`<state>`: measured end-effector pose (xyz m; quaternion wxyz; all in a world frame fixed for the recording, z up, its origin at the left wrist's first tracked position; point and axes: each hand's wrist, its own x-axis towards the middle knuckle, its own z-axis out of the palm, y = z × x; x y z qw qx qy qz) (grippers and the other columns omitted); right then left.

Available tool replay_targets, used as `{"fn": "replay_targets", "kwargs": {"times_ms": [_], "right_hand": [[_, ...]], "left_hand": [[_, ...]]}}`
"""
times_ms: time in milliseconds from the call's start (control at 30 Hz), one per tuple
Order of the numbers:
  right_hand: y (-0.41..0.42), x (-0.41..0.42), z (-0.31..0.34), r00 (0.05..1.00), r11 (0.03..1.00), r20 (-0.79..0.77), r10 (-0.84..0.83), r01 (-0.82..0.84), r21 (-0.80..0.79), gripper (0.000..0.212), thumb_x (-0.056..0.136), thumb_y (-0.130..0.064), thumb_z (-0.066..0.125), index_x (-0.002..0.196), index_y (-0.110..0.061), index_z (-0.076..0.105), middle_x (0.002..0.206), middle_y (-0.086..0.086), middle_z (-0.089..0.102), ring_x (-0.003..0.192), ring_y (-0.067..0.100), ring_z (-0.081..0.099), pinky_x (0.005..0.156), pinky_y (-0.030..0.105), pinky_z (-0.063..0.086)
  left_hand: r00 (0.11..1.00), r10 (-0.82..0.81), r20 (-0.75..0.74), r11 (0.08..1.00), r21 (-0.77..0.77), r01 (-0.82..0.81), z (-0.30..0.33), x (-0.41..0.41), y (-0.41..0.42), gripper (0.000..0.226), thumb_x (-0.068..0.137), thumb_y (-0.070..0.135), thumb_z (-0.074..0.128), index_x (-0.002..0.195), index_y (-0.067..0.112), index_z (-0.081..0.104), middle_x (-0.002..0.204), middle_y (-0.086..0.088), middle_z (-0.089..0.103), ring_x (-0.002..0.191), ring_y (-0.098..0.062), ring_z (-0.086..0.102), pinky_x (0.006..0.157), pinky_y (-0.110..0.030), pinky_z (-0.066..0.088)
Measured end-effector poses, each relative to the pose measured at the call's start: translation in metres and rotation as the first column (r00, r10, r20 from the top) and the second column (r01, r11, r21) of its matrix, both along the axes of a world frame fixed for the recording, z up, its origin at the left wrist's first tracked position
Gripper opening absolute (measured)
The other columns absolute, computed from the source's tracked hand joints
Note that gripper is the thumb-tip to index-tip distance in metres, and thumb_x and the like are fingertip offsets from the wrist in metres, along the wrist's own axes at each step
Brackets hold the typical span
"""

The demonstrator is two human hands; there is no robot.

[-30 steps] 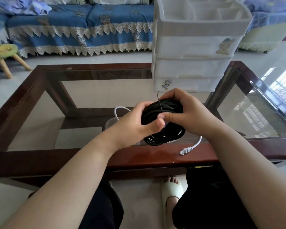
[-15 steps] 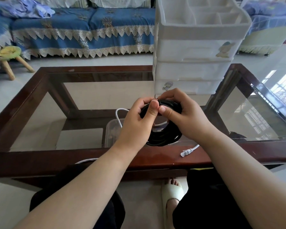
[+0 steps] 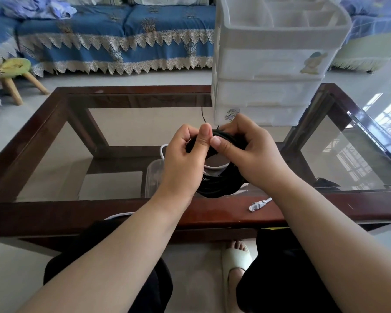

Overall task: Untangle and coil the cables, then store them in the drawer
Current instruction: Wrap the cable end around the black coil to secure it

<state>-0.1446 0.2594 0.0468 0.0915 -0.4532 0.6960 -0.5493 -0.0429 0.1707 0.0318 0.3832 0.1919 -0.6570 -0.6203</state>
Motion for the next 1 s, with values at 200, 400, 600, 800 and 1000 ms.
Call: {"fn": "replay_targets", "kwargs": {"times_ms": [200,400,600,800,1000], "right_hand": [[0.001,0.003,-0.005,1.000,1.000,0.003,0.005,-0.005,0.023,0.036,0.084,-0.040,0.064,0.107,-0.024,0.041,0.095,-0.004,0.065,0.087,0.014,0.066,0.084,0.046,0.051],[0.002,-0.003,-0.012,0.995,0.992,-0.059,0.079,-0.072,0.105,0.056,0.083,-0.044,0.065,0.122,-0.021,0.033,0.105,-0.002,0.063,0.093,0.014,0.066,0.088,0.045,0.051],[0.001,-0.016,-0.007,0.997,0.939,-0.021,0.078,-0.067,0.338,0.082,0.063,-0.063,0.063,0.131,-0.023,0.041,0.120,-0.013,0.055,0.104,0.002,0.058,0.096,0.029,0.048],[-0.001,-0.010,-0.012,0.996,0.933,-0.021,0.082,-0.069,0.352,0.056,0.076,-0.057,0.061,0.117,-0.020,0.051,0.099,-0.010,0.065,0.092,0.005,0.063,0.083,0.027,0.051],[0.000,-0.010,-0.014,0.991,0.963,-0.134,0.009,0.027,0.269,0.034,0.083,-0.046,0.066,0.102,-0.021,0.055,0.085,-0.010,0.065,0.081,0.008,0.062,0.073,0.030,0.050]], "left_hand": [[0.983,-0.129,0.131,0.949,0.302,0.085,0.009,0.002,-0.007,0.059,0.079,0.049,0.061,0.119,0.007,0.059,0.107,-0.010,0.072,0.100,-0.019,0.070,0.091,-0.033,0.053],[0.931,-0.333,0.149,0.858,0.458,0.233,0.008,0.008,-0.022,0.048,0.089,0.036,0.060,0.119,-0.002,0.063,0.115,-0.024,0.067,0.109,-0.034,0.066,0.102,-0.044,0.048],[0.926,-0.354,0.135,0.842,0.476,0.252,0.004,0.008,-0.024,0.038,0.093,0.022,0.058,0.119,-0.005,0.061,0.106,-0.022,0.068,0.099,-0.029,0.067,0.090,-0.034,0.054],[0.947,-0.279,0.160,0.892,0.408,0.194,0.002,0.006,-0.020,0.032,0.094,0.022,0.058,0.116,-0.002,0.063,0.102,-0.017,0.071,0.097,-0.026,0.069,0.091,-0.036,0.053],[0.967,-0.220,0.130,0.912,0.380,0.156,0.003,0.004,-0.008,0.023,0.098,0.021,0.054,0.112,0.005,0.062,0.094,-0.007,0.071,0.091,-0.018,0.070,0.083,-0.029,0.055]]}}
